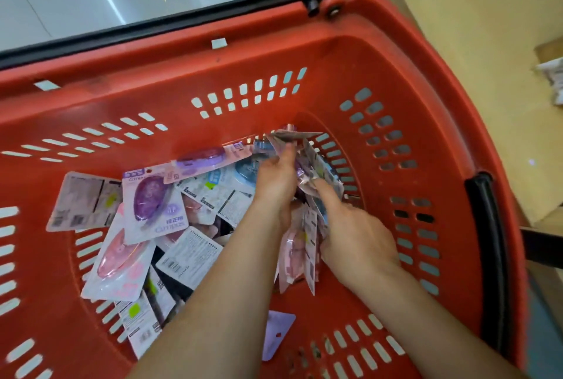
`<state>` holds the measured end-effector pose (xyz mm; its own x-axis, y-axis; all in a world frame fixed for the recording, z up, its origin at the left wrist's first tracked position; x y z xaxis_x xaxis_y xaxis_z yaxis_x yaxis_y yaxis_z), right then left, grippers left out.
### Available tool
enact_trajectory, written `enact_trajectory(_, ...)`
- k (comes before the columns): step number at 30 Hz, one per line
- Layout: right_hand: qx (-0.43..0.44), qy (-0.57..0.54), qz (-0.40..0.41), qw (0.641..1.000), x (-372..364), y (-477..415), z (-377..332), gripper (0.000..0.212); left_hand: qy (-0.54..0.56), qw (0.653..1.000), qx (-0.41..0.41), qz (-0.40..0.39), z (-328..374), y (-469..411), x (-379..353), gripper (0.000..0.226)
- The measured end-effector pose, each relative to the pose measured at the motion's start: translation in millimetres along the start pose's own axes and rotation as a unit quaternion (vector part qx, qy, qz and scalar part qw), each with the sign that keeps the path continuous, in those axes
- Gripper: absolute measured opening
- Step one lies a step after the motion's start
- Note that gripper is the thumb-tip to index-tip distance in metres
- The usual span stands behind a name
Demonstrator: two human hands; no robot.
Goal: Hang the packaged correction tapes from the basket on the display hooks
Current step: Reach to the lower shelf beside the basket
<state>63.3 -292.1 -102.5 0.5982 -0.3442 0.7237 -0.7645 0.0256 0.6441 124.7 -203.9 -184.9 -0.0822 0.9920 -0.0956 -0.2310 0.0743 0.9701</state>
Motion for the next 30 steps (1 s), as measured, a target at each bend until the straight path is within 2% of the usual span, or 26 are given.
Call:
enact_trajectory(3,-0.024,-0.025,0.035,0.999,18,15,5,0.08,0.015,0.997,-0.025,0.072,0,-12,10,0.03)
enact_trajectory(6,-0.028,-0.087,0.088,0.992,44,31,7,0.076,0.054,0.996,-0.034,0.057,-5,8,22,0.033)
enact_trajectory(8,-0.043,-0.171,0.136,0.975,64,44,11,0.075,0.078,0.993,-0.072,0.043,-6,42,37,0.036)
enact_trajectory(9,-0.051,-0.217,0.166,0.961,74,50,13,0.074,0.062,0.992,-0.101,0.046,-6,61,49,0.036)
enact_trajectory(11,-0.056,-0.285,0.214,0.933,92,61,13,0.074,-0.041,0.982,-0.177,0.06,0,100,77,0.039)
enact_trajectory(14,-0.019,-0.31,0.263,0.913,114,71,-9,0.083,-0.189,0.942,-0.272,0.054,13,154,99,0.048)
enact_trajectory(16,0.024,-0.321,0.284,0.903,124,77,-38,0.086,-0.18,0.936,-0.3,0.045,25,187,99,0.043)
enact_trajectory(18,0.058,-0.354,0.296,0.885,129,82,-68,0.074,-0.16,0.933,-0.32,0.043,38,218,90,0.041)
enact_trajectory(20,0.081,-0.413,0.287,0.861,135,88,-96,0.053,-0.124,0.935,-0.331,0.032,49,244,82,0.039)
enact_trajectory(21,0.098,-0.443,0.277,0.847,138,92,-108,0.052,-0.092,0.944,-0.318,0.015,53,252,81,0.036)
enact_trajectory(23,0.129,-0.509,0.232,0.819,143,98,-125,0.065,-0.031,0.963,-0.264,-0.048,60,266,76,0.028)
enact_trajectory(24,0.14,-0.543,0.193,0.805,145,101,-131,0.07,-0.018,0.964,-0.253,-0.082,67,276,69,0.03)
enact_trajectory(26,0.152,-0.591,0.104,0.785,150,106,-141,0.078,0.011,0.965,-0.242,-0.102,79,297,64,0.043)
enact_trajectory(28,0.155,-0.607,0.051,0.778,159,113,-144,0.076,0.051,0.968,-0.223,-0.108,86,311,67,0.048)
enact_trajectory(30,0.164,-0.588,0.05,0.791,178,125,-145,0.065,0.056,0.963,-0.235,-0.116,85,318,73,0.049)
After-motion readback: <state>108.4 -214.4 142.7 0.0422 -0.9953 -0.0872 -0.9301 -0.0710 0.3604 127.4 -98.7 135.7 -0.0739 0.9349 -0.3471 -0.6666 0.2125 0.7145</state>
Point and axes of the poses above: each hand's wrist, its own y-axis away from the middle knuckle, its own x-axis out of the back of the hand, z = x × y, the point moved 6 cm from there along -y, towards the middle knuckle, and after that the axes turned 11 degrees about x, right-handed, at the moved point
